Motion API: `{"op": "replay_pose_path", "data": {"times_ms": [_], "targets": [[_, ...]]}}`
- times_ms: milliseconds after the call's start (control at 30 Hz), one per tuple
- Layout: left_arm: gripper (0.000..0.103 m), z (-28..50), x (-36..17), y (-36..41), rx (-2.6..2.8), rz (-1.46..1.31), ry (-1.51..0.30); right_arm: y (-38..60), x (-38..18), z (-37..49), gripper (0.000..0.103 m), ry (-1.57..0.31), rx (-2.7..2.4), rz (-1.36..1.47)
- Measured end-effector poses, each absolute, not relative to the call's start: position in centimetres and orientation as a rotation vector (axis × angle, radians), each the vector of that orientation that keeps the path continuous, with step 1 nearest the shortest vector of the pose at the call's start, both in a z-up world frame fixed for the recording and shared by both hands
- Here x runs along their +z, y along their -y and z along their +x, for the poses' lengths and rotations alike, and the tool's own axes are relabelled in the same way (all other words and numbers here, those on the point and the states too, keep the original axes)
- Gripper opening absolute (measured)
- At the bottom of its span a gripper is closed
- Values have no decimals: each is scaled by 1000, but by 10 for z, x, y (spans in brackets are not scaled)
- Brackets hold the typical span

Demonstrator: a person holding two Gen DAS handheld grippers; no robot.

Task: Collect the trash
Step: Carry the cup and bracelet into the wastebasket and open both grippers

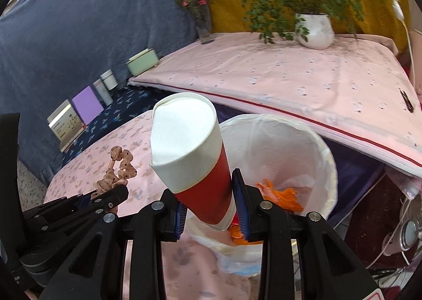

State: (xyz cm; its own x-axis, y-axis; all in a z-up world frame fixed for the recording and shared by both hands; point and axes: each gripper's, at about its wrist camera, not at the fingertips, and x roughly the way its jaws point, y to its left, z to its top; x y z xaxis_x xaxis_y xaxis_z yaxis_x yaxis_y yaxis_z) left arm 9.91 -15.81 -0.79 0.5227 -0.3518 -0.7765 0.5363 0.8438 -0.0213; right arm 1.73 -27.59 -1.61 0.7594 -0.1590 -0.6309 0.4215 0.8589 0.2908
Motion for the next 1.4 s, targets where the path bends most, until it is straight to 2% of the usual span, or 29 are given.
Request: {"op": "replay_pose_path", "data": {"times_ms": [267,367,467,500,800,1400], "targets": [[17,94,-17,205,-632,243,-895,317,-29,-3,30,-629,-409,484],[21,94,-20,219,-653,250,-899,330,-34,-7,30,-631,-431,503],[35,96,-22,224,-657,240,-896,337,-37,-8,30,-634,-444,512],[43,97,-23,224,-651,240,-893,338,-38,-8,30,-634,-446,513],[64,110,-26,208,-598,195,-902,335,-44,6,31,-647,-426,510],[64,124,-30,178,-519,180,-901,316,-41,34,34,-665,-381,482]]}}
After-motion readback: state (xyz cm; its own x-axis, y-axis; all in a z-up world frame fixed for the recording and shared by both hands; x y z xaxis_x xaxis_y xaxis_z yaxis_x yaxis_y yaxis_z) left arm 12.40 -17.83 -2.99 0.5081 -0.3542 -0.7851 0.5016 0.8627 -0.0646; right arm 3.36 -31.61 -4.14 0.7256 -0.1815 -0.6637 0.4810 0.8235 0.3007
